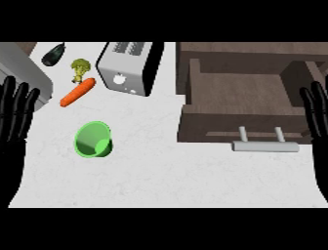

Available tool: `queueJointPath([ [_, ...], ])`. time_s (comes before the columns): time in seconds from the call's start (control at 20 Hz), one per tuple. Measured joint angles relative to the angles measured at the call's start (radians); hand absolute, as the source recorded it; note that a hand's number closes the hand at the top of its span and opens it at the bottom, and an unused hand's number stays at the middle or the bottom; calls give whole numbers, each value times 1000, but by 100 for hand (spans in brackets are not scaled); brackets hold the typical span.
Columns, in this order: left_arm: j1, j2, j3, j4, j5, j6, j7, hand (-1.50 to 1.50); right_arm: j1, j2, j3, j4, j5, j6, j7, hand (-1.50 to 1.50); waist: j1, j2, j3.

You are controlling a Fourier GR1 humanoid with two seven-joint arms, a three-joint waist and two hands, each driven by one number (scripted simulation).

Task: Pick up the cup, place it into the drawer and close the drawer

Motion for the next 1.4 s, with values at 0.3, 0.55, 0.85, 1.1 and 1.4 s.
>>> queueJointPath([
  [0.3,-65,-61,-29,63,-98,109,0,-150,-24,-13,7,17,14,17,13,-150,-10,6,23],
  [0.55,-72,-95,-89,108,-23,247,35,-150,-12,-5,22,28,-49,52,53,-150,-12,8,27],
  [0.85,-104,-106,-110,183,4,307,12,-150,-47,2,17,30,-60,49,102,-150,-11,8,29],
  [1.1,-145,-109,-132,223,9,355,13,-150,-53,-2,-5,51,-74,67,92,-150,-11,8,29],
  [1.4,-149,-105,-127,258,16,368,7,-150,-36,4,-6,32,-81,80,94,-150,-11,7,29],
])
